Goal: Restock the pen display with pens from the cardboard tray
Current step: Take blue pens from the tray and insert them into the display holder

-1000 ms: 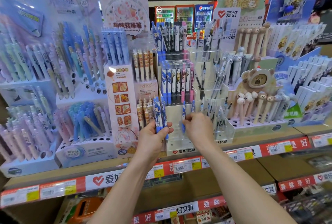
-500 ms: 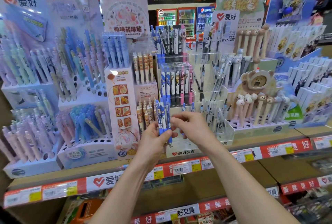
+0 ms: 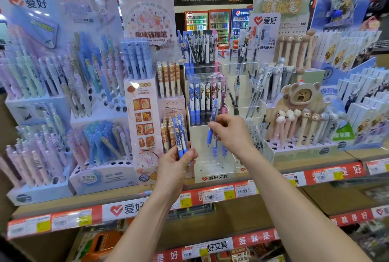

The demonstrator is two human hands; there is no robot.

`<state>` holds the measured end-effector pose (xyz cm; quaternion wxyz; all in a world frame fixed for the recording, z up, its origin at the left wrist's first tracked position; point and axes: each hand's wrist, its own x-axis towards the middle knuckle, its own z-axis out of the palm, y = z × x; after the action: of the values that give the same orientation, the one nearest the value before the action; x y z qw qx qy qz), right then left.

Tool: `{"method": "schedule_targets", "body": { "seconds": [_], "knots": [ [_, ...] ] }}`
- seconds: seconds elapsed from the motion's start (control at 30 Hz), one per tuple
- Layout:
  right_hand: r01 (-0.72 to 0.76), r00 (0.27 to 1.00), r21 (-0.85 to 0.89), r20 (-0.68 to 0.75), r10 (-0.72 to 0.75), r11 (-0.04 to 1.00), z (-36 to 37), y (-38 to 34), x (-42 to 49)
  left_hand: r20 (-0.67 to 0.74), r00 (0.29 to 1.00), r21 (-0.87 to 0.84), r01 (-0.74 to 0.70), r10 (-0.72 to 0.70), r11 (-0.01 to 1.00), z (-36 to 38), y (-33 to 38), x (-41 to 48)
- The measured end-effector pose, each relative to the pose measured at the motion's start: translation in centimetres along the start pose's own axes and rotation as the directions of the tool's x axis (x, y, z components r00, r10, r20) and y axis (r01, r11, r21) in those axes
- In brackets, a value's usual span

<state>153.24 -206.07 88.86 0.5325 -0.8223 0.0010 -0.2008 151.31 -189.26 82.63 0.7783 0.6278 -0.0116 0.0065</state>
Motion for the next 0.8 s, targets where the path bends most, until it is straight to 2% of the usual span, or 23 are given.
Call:
{"method": "schedule_targets", "body": {
  "seconds": [0.13, 0.33, 0.5, 0.8],
  "knots": [
    [0.060, 0.993, -0.163, -0.092, -0.075, 0.985, 0.7, 0.6, -0.1, 0.001, 1.000, 0.013, -0.018, 0.018, 1.000, 0.1, -0.1, 0.1],
    [0.102, 0.977, -0.286, -0.153, -0.150, 0.953, 2.0, 1.8, -0.1, -0.004, 1.000, 0.010, -0.024, 0.024, 1.000, 0.0, -0.2, 0.3],
    [0.068, 0.977, -0.335, -0.168, -0.131, 0.940, 2.8, 2.2, -0.1, -0.017, 1.000, -0.042, -0.004, 0.004, 0.999, -0.2, -0.4, 0.5],
    [0.034, 0.989, -0.390, -0.122, -0.088, 0.920, 3.2, 2.2, 0.3, -0.001, 1.000, -0.001, -0.019, 0.019, 1.000, -0.4, -0.4, 0.3]
  ]
}}
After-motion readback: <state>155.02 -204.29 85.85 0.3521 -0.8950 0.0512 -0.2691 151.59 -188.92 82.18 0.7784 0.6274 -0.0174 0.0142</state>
